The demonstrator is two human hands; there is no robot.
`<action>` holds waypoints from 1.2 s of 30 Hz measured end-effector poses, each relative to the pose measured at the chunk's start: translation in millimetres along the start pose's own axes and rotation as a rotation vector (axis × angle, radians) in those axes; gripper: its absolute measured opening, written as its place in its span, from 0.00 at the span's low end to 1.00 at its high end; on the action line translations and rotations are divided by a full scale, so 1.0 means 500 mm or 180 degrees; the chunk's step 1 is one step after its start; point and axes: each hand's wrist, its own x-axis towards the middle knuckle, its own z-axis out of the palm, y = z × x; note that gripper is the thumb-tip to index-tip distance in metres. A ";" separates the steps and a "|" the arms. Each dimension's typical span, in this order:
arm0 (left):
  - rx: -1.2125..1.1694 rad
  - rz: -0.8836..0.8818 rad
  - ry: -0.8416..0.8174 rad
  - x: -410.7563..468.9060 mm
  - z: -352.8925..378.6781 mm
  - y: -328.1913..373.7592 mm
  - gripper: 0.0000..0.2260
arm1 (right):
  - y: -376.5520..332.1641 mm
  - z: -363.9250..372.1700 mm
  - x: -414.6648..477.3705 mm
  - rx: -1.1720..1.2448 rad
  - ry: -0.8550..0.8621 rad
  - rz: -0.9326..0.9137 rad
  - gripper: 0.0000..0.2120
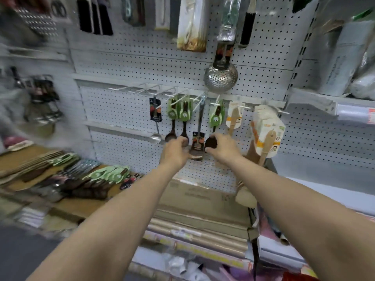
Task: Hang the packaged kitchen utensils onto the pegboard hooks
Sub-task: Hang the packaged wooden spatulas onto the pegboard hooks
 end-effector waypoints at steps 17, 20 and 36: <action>0.1506 -0.0631 0.0593 -0.103 -0.549 -0.434 0.26 | -0.636 0.251 -0.060 -0.0240 -0.0395 -0.1158 0.29; 0.1533 -0.0802 0.0676 -0.077 -0.614 -0.522 0.26 | -0.742 0.319 -0.025 -0.0217 -0.0478 -0.1338 0.29; 0.1386 -0.1474 0.0870 0.214 -1.001 -1.020 0.28 | -1.353 0.679 0.261 0.0196 -0.1010 -0.1828 0.31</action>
